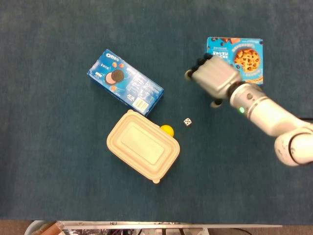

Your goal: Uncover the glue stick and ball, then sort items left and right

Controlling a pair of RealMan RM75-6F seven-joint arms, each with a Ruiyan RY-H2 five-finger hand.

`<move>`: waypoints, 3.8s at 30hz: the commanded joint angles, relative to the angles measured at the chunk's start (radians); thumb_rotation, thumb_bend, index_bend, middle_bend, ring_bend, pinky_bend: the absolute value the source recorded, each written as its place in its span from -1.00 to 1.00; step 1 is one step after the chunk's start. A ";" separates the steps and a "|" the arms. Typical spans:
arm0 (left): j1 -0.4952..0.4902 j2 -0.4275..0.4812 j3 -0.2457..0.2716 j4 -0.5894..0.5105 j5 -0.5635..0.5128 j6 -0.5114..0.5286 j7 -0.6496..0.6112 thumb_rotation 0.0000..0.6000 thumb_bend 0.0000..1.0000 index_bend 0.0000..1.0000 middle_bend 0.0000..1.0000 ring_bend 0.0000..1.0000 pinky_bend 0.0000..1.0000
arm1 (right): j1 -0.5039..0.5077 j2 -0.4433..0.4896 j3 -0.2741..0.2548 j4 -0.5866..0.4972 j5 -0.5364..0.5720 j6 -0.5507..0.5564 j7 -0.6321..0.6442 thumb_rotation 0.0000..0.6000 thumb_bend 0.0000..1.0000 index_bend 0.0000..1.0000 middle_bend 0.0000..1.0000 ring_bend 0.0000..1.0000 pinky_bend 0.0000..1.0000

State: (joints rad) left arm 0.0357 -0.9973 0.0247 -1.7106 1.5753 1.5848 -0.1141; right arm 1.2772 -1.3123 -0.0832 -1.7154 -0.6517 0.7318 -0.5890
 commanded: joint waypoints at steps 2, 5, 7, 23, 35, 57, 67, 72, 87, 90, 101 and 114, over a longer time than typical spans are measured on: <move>0.007 0.005 0.002 -0.002 0.000 0.009 0.000 1.00 -0.30 -0.46 -0.71 -0.93 -0.91 | -0.003 -0.014 0.056 -0.044 -0.083 -0.017 0.045 1.00 -1.00 -0.47 -0.39 -0.65 -0.69; 0.014 0.009 0.004 -0.004 0.001 0.017 -0.001 1.00 -0.30 -0.46 -0.71 -0.93 -0.91 | 0.012 -0.043 0.087 -0.045 -0.093 -0.030 0.060 1.00 -1.00 -0.48 -0.41 -0.65 -0.69; 0.020 0.013 0.006 -0.007 0.001 0.024 -0.001 1.00 -0.30 -0.46 -0.71 -0.93 -0.91 | 0.026 -0.068 0.113 -0.041 -0.089 -0.042 0.075 1.00 -1.00 -0.53 -0.43 -0.69 -0.70; 0.053 0.035 0.014 -0.027 0.011 0.068 0.009 1.00 -0.30 -0.46 -0.71 -0.93 -0.91 | 0.165 -0.204 0.157 0.075 0.062 -0.102 0.073 0.90 -1.00 -0.73 -0.44 -0.77 -0.78; 0.069 0.046 0.012 -0.047 0.000 0.080 0.025 1.00 -0.30 -0.46 -0.71 -0.93 -0.91 | 0.215 -0.280 0.175 0.201 0.124 -0.176 0.150 0.76 -1.00 -0.81 -0.44 -0.83 -0.84; 0.076 0.043 0.009 -0.051 -0.003 0.074 0.031 1.00 -0.30 -0.46 -0.72 -0.93 -0.91 | 0.125 -0.090 0.136 0.002 -0.073 -0.209 0.290 0.67 -1.00 -0.88 -0.43 -0.85 -0.87; 0.056 0.060 -0.019 -0.061 -0.032 0.054 0.022 1.00 -0.30 -0.47 -0.73 -0.93 -0.91 | 0.000 0.017 0.144 -0.108 -0.310 -0.177 0.380 0.68 -1.00 -0.88 -0.43 -0.85 -0.87; 0.057 0.067 -0.019 -0.081 -0.017 0.066 0.034 1.00 -0.30 -0.48 -0.73 -0.93 -0.91 | 0.025 -0.057 0.178 -0.047 -0.309 -0.200 0.402 0.67 -1.00 -0.88 -0.44 -0.85 -0.88; 0.075 0.077 -0.006 -0.098 -0.019 0.072 0.049 1.00 -0.31 -0.49 -0.73 -0.93 -0.91 | 0.203 -0.272 0.173 0.174 -0.086 -0.254 0.344 0.57 -1.00 -0.88 -0.44 -0.86 -0.90; 0.075 0.076 -0.006 -0.098 -0.019 0.071 0.050 1.00 -0.31 -0.49 -0.73 -0.93 -0.91 | 0.225 -0.279 0.157 0.183 -0.055 -0.264 0.339 0.56 -1.00 -0.88 -0.44 -0.86 -0.90; 0.071 0.071 -0.006 -0.089 -0.023 0.059 0.039 1.00 -0.31 -0.49 -0.73 -0.93 -0.91 | 0.186 -0.133 0.084 0.028 -0.109 -0.260 0.352 0.56 -1.00 -0.88 -0.42 -0.86 -0.90; 0.066 0.056 -0.004 -0.071 -0.016 0.048 0.027 1.00 -0.31 -0.49 -0.73 -0.93 -0.91 | 0.029 0.166 0.037 -0.241 -0.340 -0.204 0.408 0.56 -1.00 -0.88 -0.41 -0.86 -0.90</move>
State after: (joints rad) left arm 0.1021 -0.9408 0.0206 -1.7817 1.5588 1.6334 -0.0877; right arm 1.3370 -1.1723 -0.0554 -1.9237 -0.9464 0.5081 -0.1994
